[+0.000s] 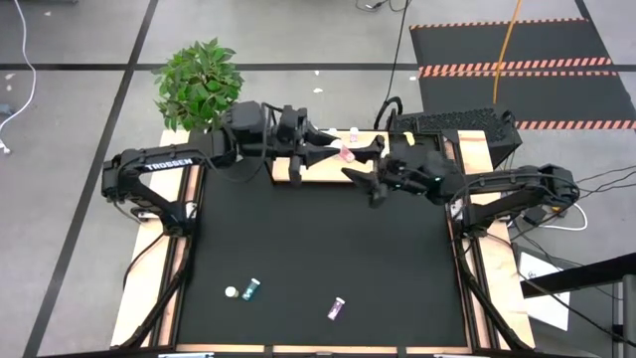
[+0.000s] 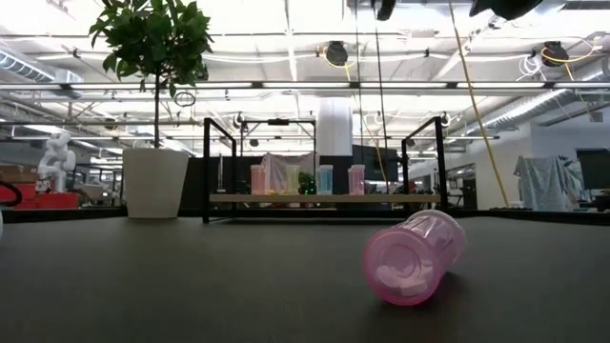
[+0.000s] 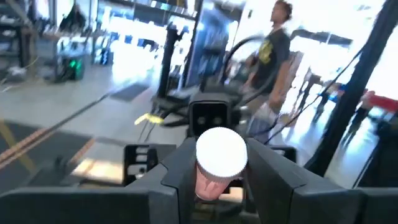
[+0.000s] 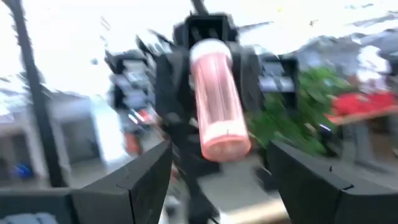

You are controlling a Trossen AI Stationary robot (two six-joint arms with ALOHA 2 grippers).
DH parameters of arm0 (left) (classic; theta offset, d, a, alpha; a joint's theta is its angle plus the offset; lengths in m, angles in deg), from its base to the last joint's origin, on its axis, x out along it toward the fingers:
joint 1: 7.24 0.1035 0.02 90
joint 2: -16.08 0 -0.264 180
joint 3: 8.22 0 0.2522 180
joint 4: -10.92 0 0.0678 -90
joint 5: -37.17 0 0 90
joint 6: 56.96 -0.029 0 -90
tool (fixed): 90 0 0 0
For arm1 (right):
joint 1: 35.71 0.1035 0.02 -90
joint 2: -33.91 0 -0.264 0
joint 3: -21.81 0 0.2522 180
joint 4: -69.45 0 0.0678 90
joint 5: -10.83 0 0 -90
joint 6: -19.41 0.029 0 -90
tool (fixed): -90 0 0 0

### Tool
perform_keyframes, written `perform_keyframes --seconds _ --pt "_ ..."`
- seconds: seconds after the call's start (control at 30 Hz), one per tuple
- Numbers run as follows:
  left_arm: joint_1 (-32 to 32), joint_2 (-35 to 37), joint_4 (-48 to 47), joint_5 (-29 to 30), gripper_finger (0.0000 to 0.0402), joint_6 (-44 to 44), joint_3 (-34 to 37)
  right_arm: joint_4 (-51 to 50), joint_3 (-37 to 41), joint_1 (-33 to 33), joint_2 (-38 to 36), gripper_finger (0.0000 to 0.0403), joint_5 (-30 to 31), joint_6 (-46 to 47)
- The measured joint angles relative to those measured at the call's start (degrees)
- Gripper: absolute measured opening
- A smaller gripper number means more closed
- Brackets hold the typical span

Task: Pick and place medicine bottles onto shelf by color
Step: Put the pink pill bottle on the shelf aligned with the other pink pill bottles

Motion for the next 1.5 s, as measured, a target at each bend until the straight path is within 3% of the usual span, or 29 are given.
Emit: perform_keyframes --seconds 0.2,0.77,1.5 --pt "-1.84 0.00 9.16 -1.25 0.0124 1.13 0.02 4.74 0.00 -0.09 -2.39 0.0258 -6.87 3.88" --pt "-5.11 -2.53 11.80 -0.94 0.0124 -5.01 0.09 6.90 0.00 -0.11 -2.77 0.0217 -7.07 7.47" --pt "-5.04 -2.80 12.78 -0.25 0.0125 -6.48 0.09 5.79 -0.02 -0.07 -2.77 0.0113 -8.36 9.12"
